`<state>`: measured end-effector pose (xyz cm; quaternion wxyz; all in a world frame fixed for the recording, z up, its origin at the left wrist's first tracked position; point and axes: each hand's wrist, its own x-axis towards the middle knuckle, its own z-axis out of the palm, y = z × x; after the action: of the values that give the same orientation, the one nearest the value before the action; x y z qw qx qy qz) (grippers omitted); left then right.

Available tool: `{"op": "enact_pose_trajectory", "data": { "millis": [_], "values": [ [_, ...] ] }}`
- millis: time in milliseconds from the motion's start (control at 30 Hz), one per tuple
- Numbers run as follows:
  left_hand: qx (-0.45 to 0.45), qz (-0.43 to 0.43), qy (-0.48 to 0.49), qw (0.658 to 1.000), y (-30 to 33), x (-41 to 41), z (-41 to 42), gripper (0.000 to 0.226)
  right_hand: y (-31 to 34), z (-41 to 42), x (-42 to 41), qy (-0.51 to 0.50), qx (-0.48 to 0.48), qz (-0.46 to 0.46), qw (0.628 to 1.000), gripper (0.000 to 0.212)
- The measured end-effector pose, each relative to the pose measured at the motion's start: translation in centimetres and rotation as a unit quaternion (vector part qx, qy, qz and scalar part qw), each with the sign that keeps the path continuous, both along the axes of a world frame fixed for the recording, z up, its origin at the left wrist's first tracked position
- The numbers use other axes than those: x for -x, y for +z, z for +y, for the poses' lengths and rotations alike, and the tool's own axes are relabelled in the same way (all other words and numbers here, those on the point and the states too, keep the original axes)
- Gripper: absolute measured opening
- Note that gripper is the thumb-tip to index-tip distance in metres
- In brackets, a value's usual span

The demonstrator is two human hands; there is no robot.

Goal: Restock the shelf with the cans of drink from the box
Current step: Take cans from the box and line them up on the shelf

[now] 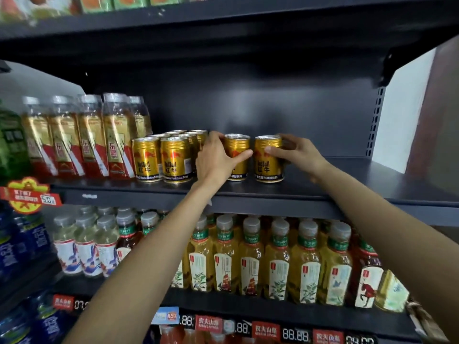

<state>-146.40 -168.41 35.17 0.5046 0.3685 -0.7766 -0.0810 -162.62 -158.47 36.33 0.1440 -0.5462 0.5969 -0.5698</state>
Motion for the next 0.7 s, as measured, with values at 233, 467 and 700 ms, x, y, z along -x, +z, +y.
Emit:
{"op": "enact_pose_trajectory", "data": {
  "millis": [233, 467, 700],
  "values": [
    [-0.056, -0.112, -0.081, 0.989, 1.0, 1.7, -3.2, 0.089, 0.8, -4.1, 2.3, -0.055, -0.065, 0.112, 0.99, 0.069],
    [0.125, -0.247, -0.027, 0.96, 1.5, 1.0, -5.1, 0.079, 2.2, -5.4, 3.6, -0.09, -0.004, 0.438, 0.895, 0.045],
    [0.172, -0.357, 0.098, 0.913, 2.0, 4.7, -7.3, 0.07, 2.9, -7.9, 4.9, -0.073, -0.038, 0.488, 0.869, 0.038]
  ]
}}
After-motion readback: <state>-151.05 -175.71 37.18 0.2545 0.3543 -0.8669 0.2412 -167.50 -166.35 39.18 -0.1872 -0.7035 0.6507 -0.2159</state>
